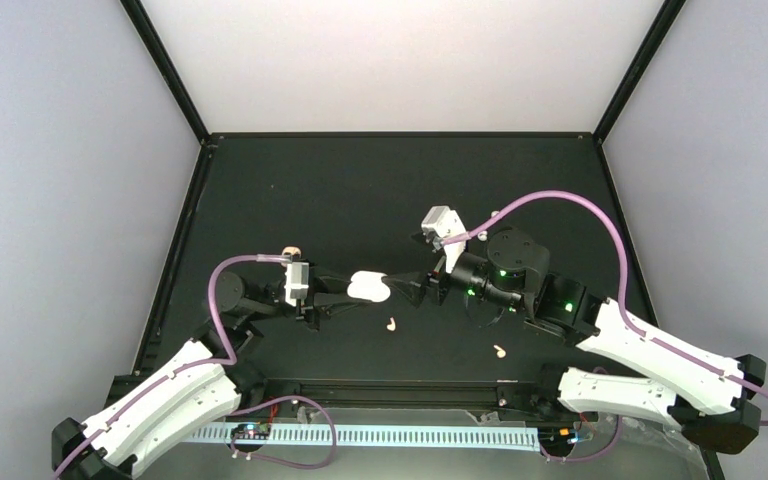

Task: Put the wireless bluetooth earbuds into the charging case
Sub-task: Open the charging case.

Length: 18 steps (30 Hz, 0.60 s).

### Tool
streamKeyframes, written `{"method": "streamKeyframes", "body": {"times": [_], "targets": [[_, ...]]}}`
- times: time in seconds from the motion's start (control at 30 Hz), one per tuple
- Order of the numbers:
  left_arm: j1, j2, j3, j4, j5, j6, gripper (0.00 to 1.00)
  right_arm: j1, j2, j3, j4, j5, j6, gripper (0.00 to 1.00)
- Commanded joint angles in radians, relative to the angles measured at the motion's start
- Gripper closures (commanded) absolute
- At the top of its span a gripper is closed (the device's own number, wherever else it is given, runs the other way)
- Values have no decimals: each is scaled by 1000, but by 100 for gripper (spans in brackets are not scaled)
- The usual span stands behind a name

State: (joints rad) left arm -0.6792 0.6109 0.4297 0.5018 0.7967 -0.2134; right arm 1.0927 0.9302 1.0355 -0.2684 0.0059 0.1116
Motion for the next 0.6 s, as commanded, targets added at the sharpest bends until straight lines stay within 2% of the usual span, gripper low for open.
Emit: {"method": "streamKeyframes", "body": {"times": [0.0, 0.57], "targets": [[-9, 1, 37, 1, 21, 19, 98, -1, -24, -6, 23, 42, 14, 7], [-18, 6, 23, 63, -27, -71, 98, -1, -24, 26, 10, -61, 26, 7]]}}
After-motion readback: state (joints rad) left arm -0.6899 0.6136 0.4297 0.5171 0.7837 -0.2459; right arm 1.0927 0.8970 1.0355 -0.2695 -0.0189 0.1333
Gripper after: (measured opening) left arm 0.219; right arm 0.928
